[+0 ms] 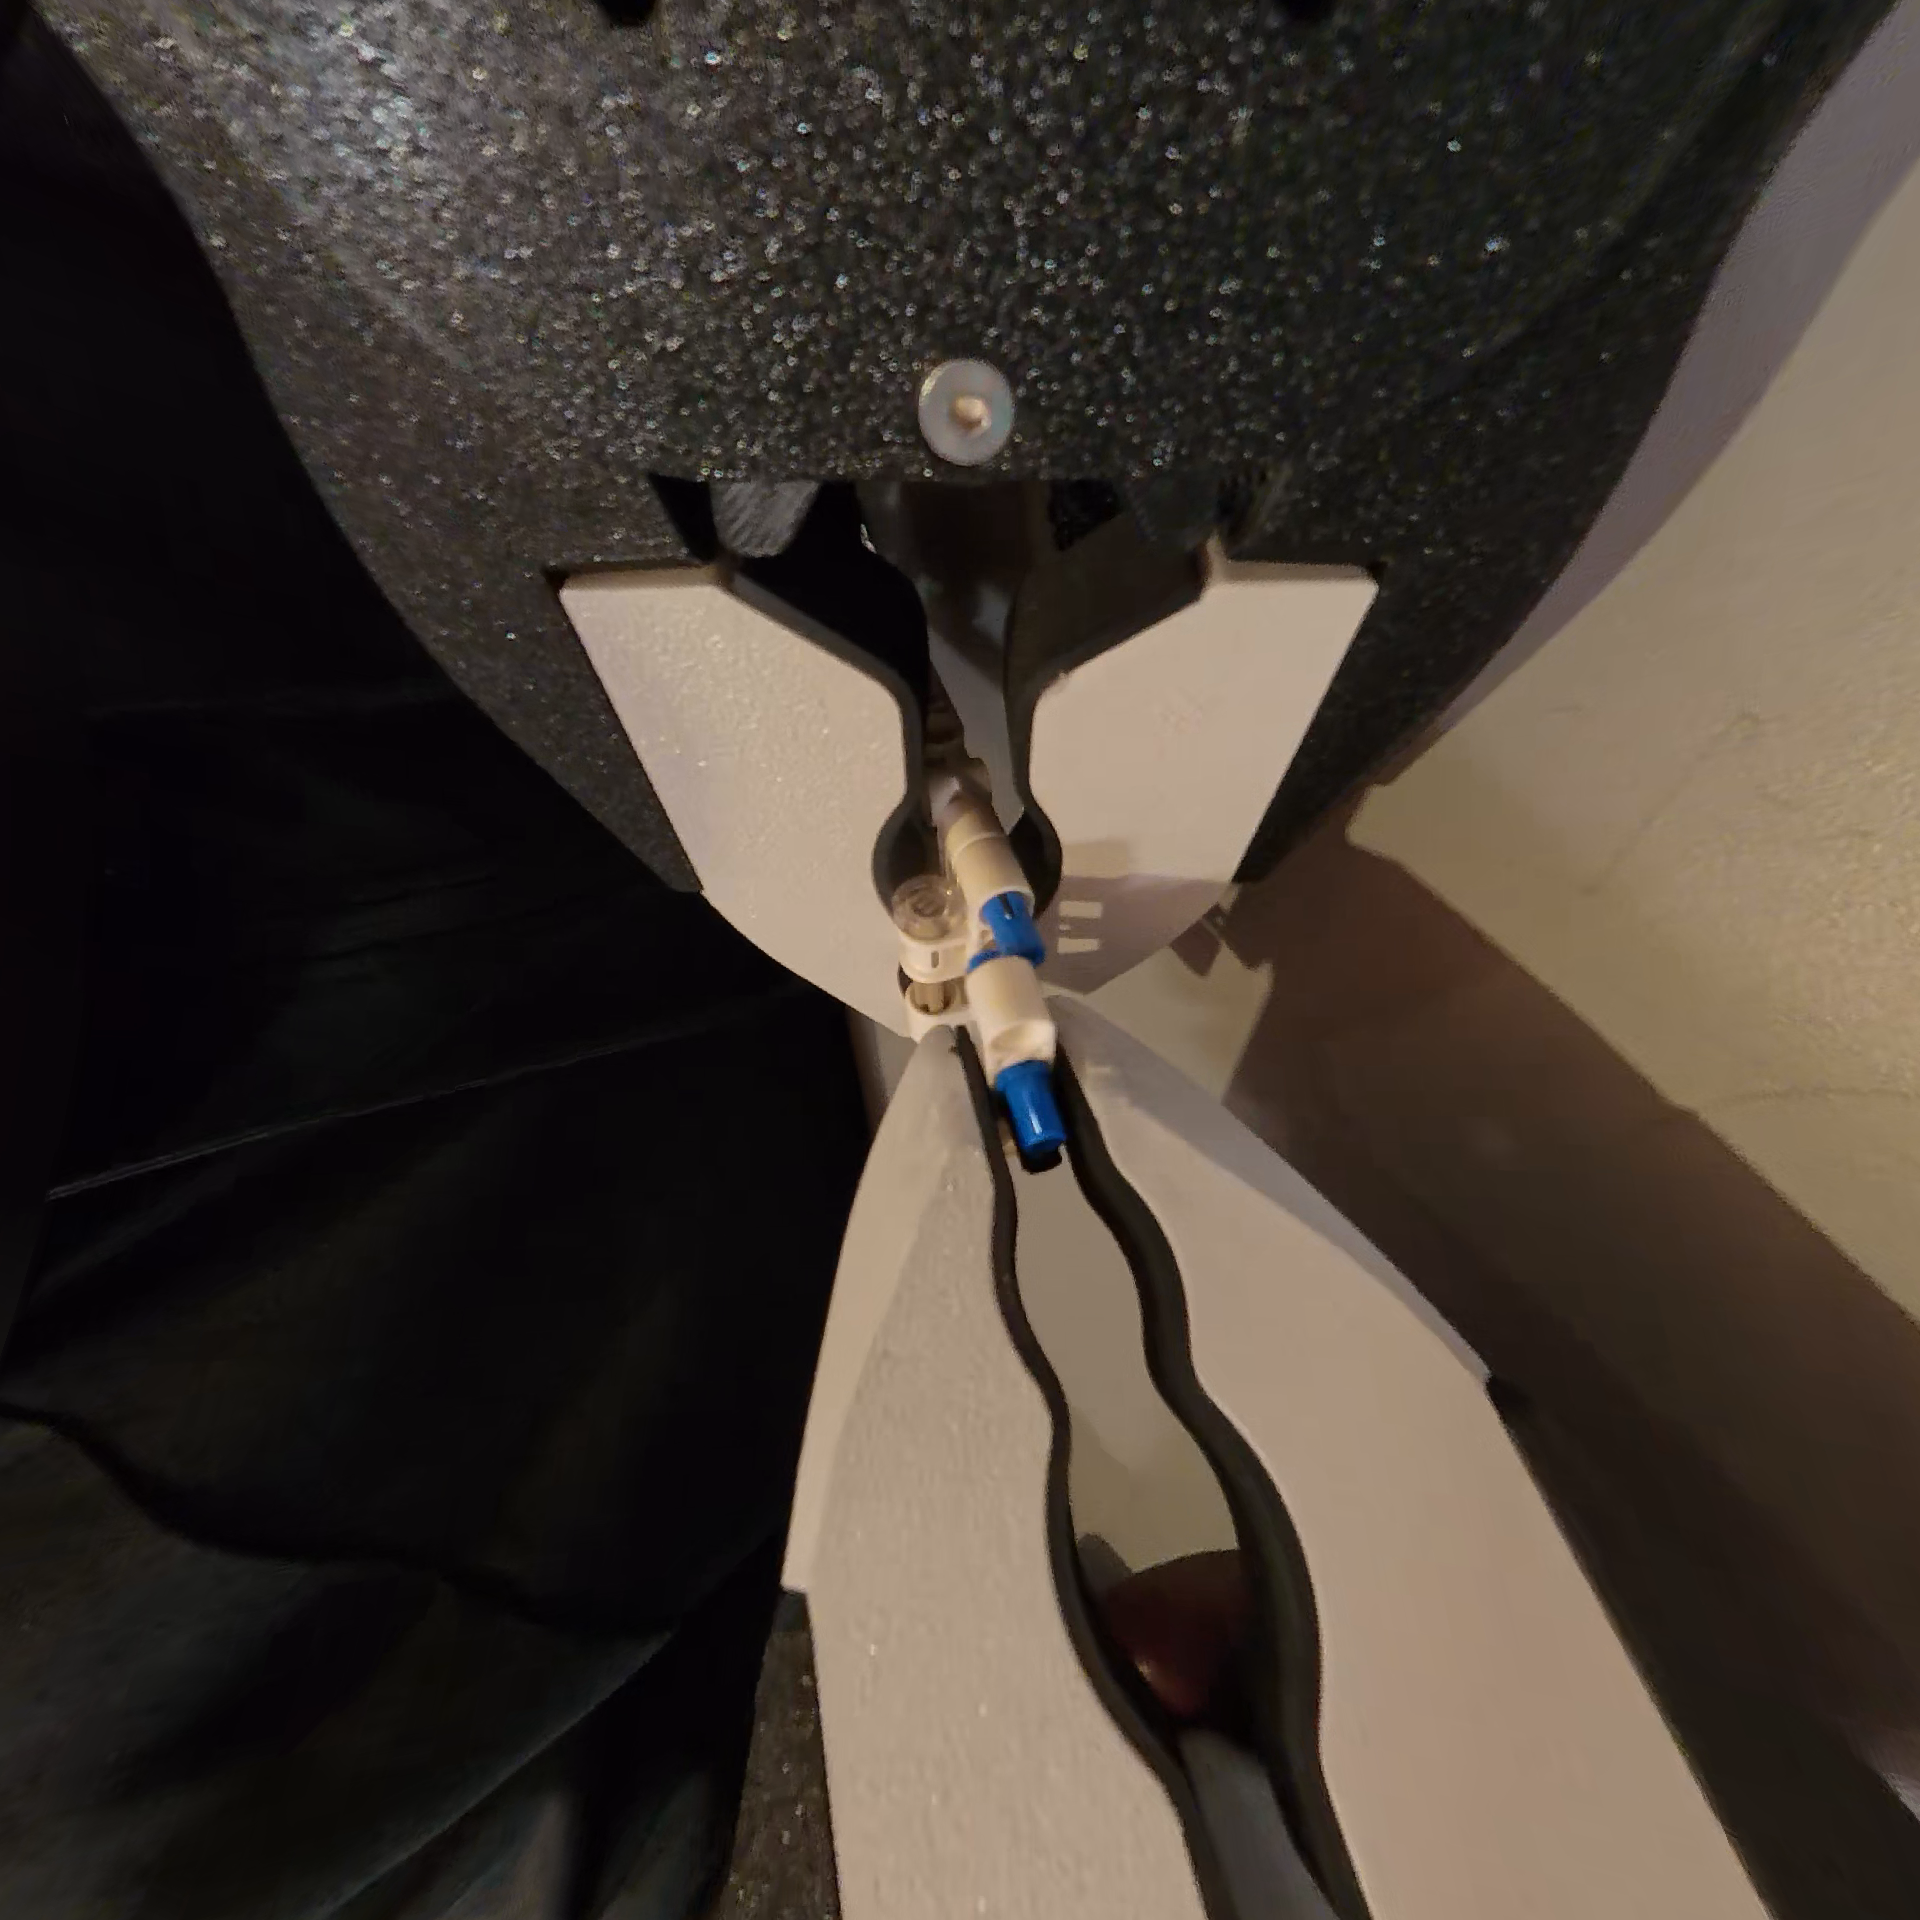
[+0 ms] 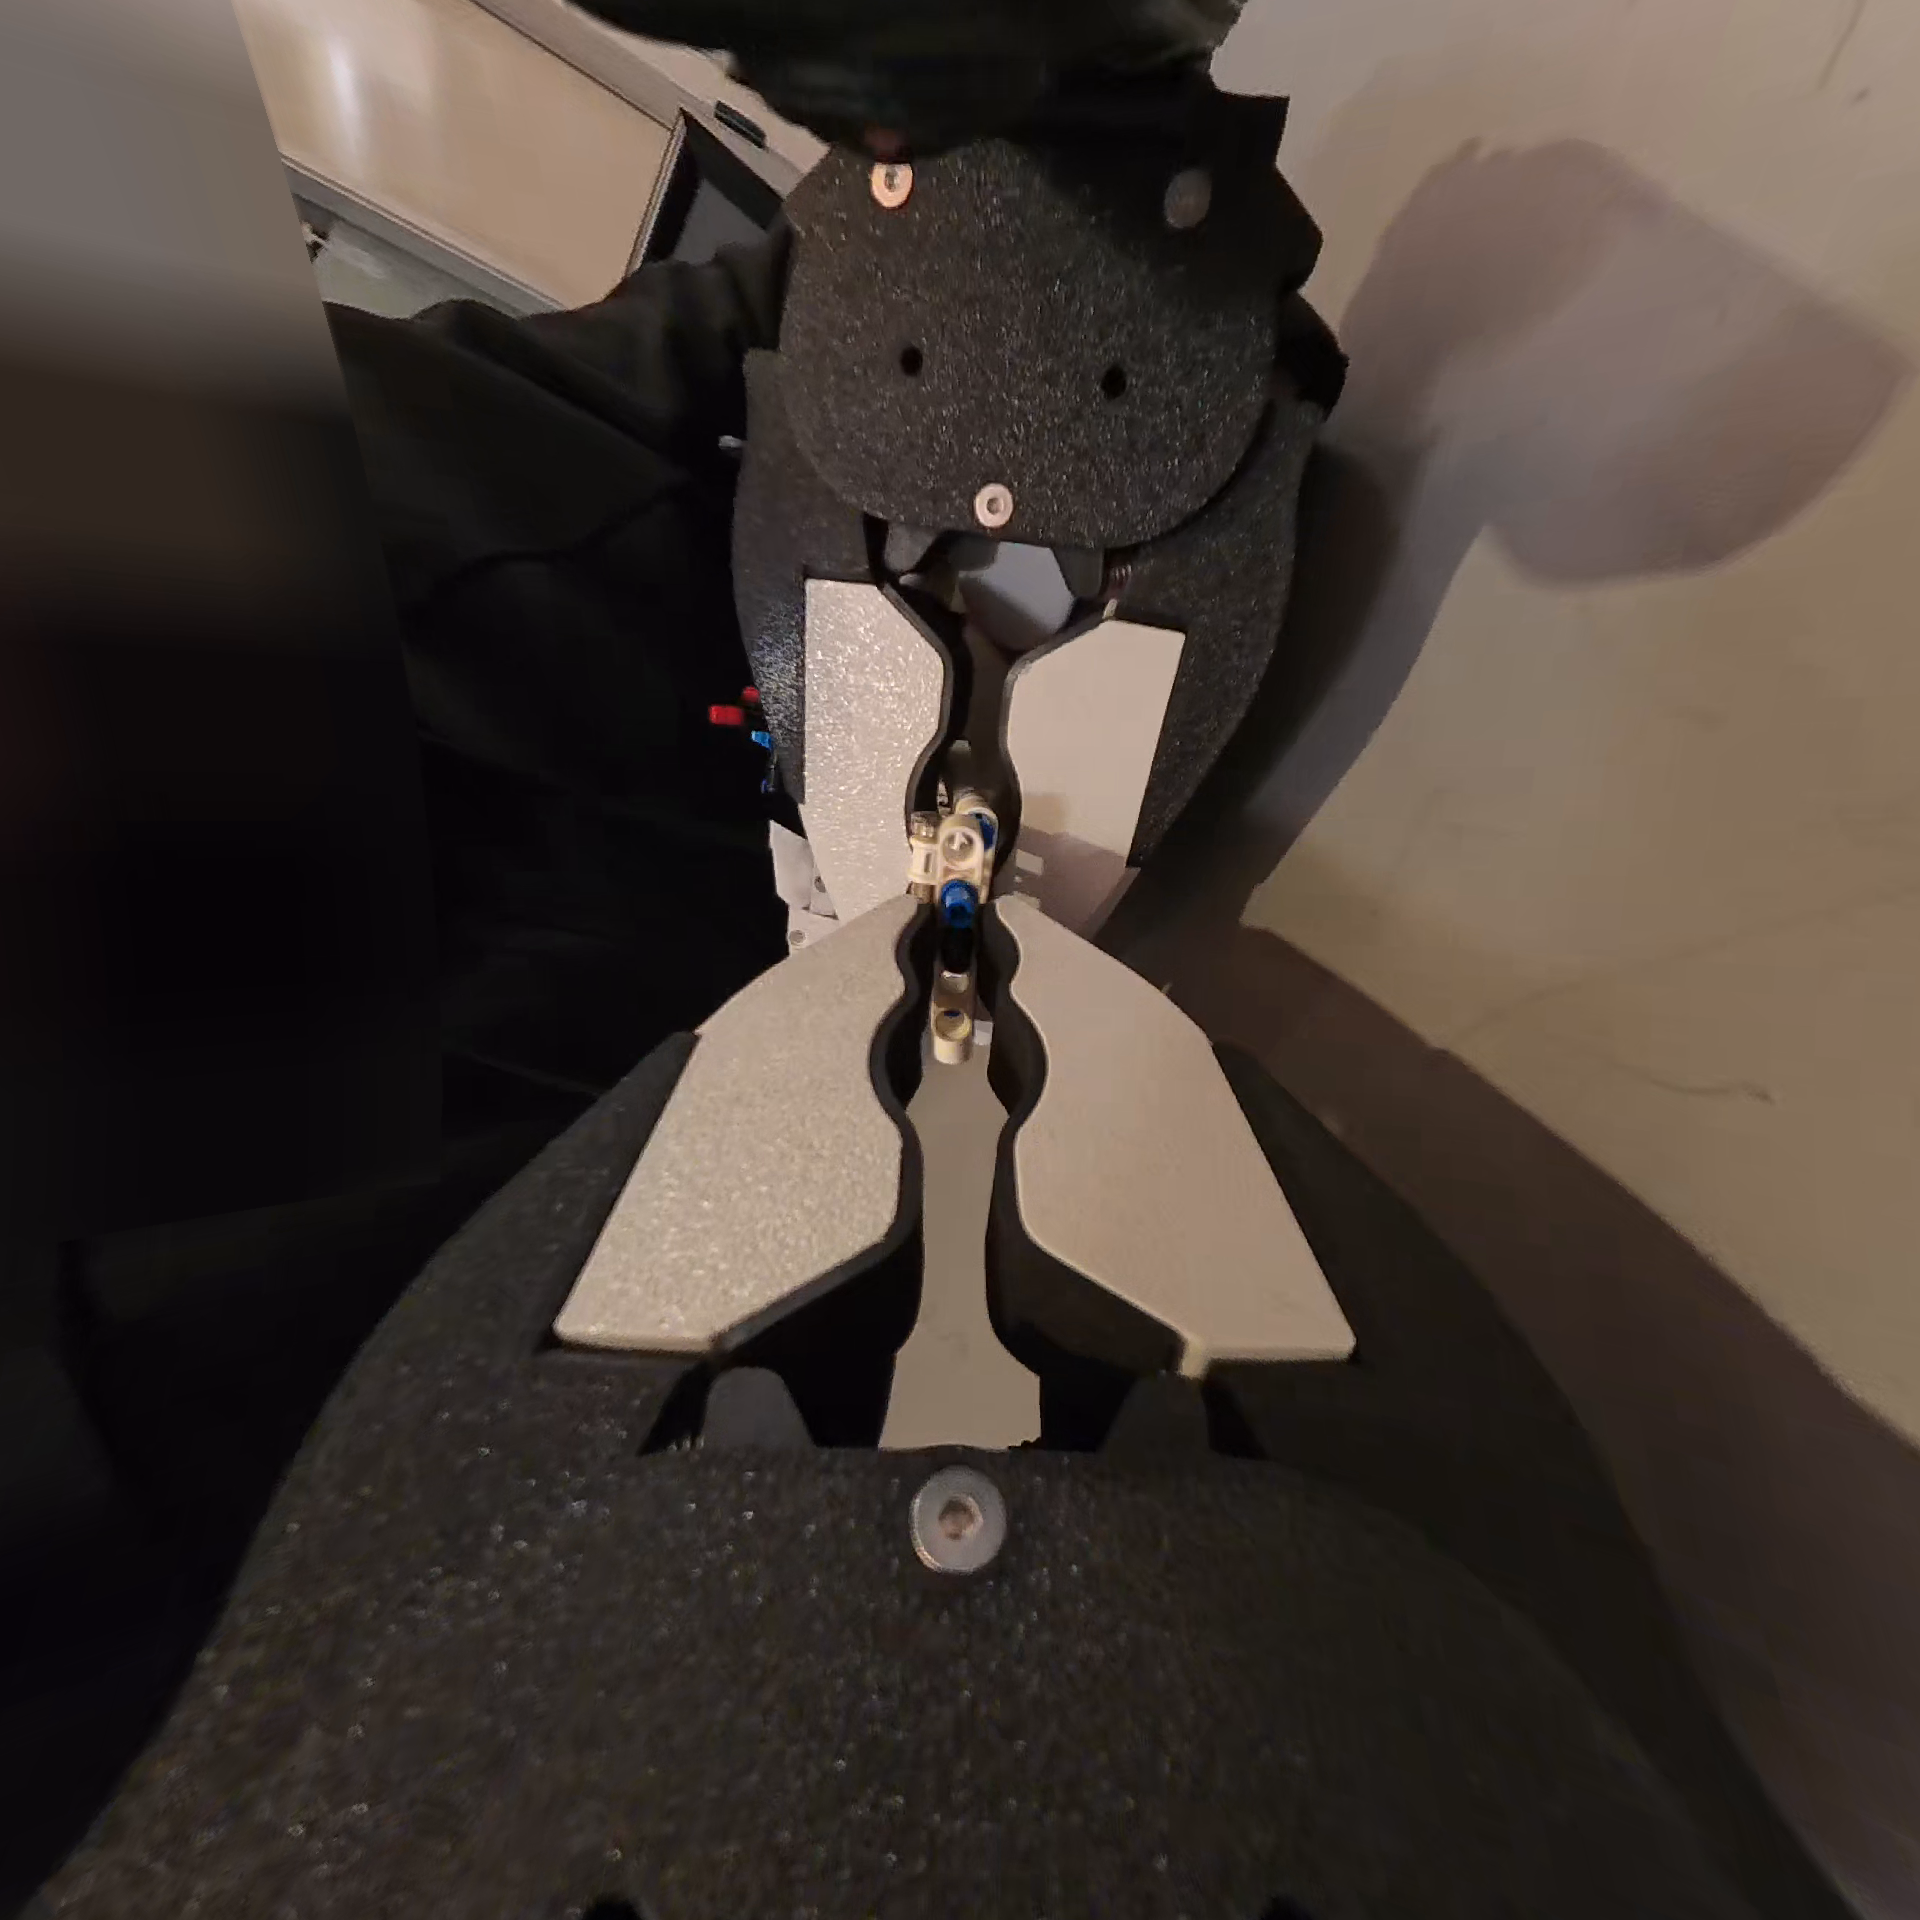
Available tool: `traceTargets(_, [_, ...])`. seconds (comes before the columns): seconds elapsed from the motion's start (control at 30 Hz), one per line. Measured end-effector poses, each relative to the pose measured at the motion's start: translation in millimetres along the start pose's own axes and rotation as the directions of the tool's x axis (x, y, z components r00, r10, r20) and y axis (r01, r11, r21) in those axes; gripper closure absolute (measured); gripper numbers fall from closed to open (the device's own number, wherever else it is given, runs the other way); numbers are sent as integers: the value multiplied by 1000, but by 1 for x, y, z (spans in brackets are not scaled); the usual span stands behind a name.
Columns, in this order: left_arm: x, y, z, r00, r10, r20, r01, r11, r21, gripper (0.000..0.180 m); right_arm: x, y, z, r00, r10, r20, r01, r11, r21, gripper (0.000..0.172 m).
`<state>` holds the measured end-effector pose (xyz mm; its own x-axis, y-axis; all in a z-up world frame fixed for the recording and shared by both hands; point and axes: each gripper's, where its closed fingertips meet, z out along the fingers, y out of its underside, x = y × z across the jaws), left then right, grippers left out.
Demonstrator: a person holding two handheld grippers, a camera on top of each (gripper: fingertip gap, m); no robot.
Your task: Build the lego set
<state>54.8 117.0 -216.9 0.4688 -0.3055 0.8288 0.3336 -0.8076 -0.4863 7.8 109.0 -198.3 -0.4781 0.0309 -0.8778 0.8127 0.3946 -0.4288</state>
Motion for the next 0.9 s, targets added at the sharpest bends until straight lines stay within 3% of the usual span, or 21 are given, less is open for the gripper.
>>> traceTargets(0.43, [-1,2,3,1000,-7,8,7,1000,-19,170,2,4,2,1000,13,-13,-13,999,-36,164])
traceTargets(0.9, [-2,0,9,1000,-5,4,5,998,-64,170,1,13,-2,998,8,68,2,991,-136,164])
